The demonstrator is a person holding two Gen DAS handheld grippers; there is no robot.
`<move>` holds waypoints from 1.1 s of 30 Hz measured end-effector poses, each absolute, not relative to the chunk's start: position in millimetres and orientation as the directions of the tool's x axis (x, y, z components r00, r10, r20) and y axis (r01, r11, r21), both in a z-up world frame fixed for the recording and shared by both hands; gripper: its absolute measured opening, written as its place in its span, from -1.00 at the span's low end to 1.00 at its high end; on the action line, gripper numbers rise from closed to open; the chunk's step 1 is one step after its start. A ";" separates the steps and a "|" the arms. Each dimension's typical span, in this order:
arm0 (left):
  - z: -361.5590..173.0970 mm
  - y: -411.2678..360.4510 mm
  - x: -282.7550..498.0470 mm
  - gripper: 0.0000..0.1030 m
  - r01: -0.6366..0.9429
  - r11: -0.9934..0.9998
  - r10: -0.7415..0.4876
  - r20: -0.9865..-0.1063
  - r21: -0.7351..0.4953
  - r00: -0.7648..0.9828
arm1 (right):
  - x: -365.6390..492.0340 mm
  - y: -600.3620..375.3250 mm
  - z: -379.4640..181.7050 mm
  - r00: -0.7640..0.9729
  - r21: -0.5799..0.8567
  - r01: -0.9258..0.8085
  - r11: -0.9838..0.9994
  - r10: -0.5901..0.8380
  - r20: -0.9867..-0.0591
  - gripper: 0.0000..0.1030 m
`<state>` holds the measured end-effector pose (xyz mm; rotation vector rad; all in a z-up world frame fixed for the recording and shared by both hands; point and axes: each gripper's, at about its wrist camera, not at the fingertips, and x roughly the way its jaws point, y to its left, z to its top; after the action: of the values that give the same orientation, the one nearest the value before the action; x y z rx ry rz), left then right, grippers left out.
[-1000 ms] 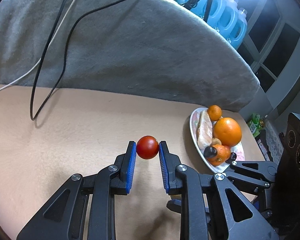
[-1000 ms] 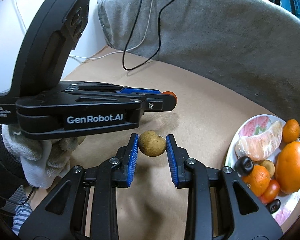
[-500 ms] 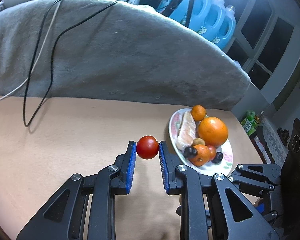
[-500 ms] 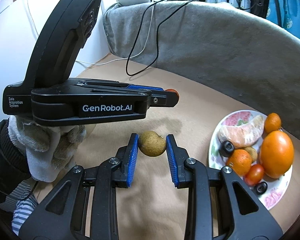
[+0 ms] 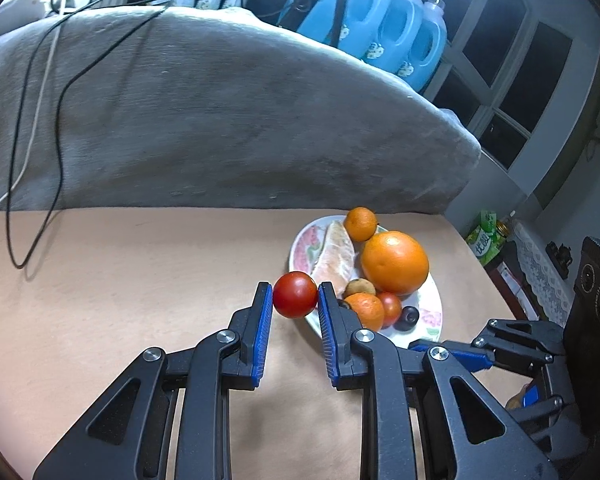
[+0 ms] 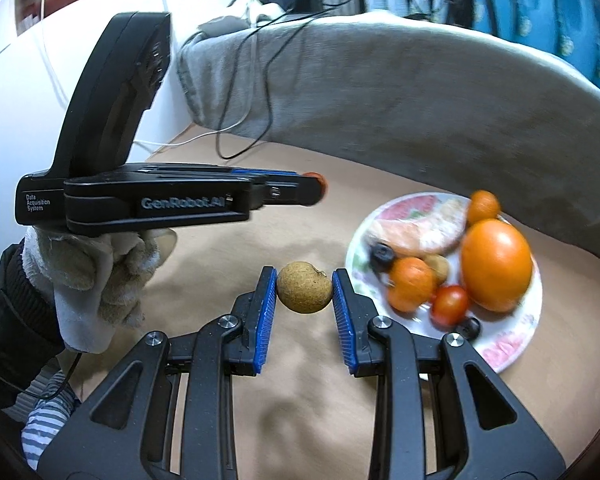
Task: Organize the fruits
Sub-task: 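Carry the brown fruit and red tomato in both tools over to the plate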
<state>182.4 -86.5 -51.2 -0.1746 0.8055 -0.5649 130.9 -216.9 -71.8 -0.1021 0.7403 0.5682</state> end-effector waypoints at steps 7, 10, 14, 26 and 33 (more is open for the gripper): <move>-52.9 -103.2 188.0 -0.59 0.433 0.828 -0.554 -0.637 -0.356 0.535 | 131.5 -260.3 -76.6 0.624 0.139 -0.440 0.887 0.414 -0.663 -0.42; -54.7 -112.7 191.3 -0.59 0.442 0.823 -0.560 -0.642 -0.356 0.524 | 131.3 -272.0 -79.0 0.628 0.149 -0.418 0.896 0.403 -0.665 -0.42; -56.6 -126.7 194.4 -0.59 0.454 0.820 -0.561 -0.649 -0.350 0.513 | 133.4 -281.5 -82.7 0.630 0.158 -0.401 0.902 0.397 -0.667 -0.42; -56.8 -148.3 200.2 -0.59 0.470 0.834 -0.527 -0.671 -0.290 0.521 | 140.8 -281.0 -91.0 0.623 0.175 -0.400 0.900 0.406 -0.669 -0.42; -54.2 -152.1 200.5 -0.58 0.475 0.834 -0.525 -0.667 -0.279 0.529 | 144.2 -277.4 -94.1 0.625 0.156 -0.398 0.904 0.391 -0.675 -0.42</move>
<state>200.5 -152.1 -54.2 -0.0657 0.8187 -0.5976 144.2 -277.4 -94.1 -0.0090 0.7727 0.4529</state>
